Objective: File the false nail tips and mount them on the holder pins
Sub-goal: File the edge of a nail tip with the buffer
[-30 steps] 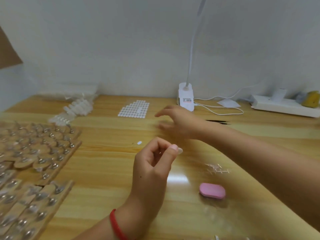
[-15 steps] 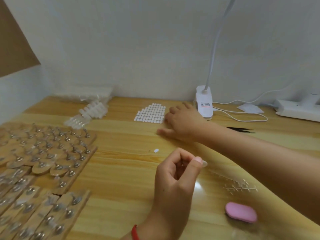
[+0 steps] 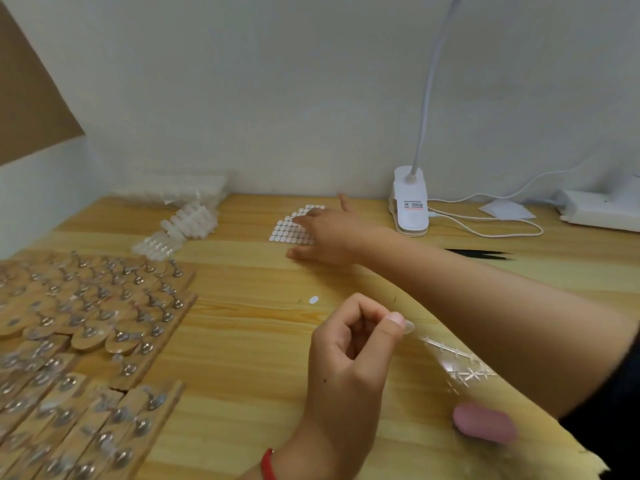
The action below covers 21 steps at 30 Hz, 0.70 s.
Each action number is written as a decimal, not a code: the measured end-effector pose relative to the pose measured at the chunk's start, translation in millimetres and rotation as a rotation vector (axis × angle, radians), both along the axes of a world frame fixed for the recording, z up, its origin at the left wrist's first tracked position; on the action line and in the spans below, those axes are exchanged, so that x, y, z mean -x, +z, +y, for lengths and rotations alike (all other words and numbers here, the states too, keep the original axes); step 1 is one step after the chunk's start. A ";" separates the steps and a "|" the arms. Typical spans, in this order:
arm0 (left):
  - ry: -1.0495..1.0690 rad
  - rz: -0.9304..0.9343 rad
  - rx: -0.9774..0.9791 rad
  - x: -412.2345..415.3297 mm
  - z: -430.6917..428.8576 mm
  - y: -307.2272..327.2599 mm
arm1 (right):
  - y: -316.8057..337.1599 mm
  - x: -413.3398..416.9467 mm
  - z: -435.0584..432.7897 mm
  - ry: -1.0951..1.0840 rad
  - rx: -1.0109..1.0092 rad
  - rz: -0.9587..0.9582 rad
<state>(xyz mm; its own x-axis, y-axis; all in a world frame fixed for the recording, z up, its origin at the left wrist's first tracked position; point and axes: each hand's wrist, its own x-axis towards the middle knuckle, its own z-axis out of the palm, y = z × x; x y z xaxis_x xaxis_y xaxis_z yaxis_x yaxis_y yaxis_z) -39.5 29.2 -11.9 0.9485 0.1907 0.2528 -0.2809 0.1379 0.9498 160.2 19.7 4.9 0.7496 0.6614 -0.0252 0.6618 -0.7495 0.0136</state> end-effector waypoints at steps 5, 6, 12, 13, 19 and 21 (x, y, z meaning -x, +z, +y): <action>-0.032 0.006 0.003 -0.6 0.0 -1.1 | -4.3 1.7 -2.4 0.047 -0.075 -0.093; -0.037 0.004 0.001 -0.6 -0.1 -0.8 | -5.5 1.9 -4.5 0.038 -0.097 -0.084; -0.046 0.003 -0.012 0.1 -0.3 -0.1 | -3.9 -5.9 -4.3 -0.056 -0.066 0.002; -0.045 0.007 -0.014 0.1 -0.4 -0.2 | -4.0 -7.1 -2.5 -0.081 -0.043 0.016; -0.036 0.010 -0.009 0.2 0.7 1.1 | -0.4 -8.6 11.1 -0.040 -0.023 0.033; -0.042 0.012 -0.004 0.3 0.5 1.1 | 2.5 -5.3 15.0 0.024 -0.065 -0.017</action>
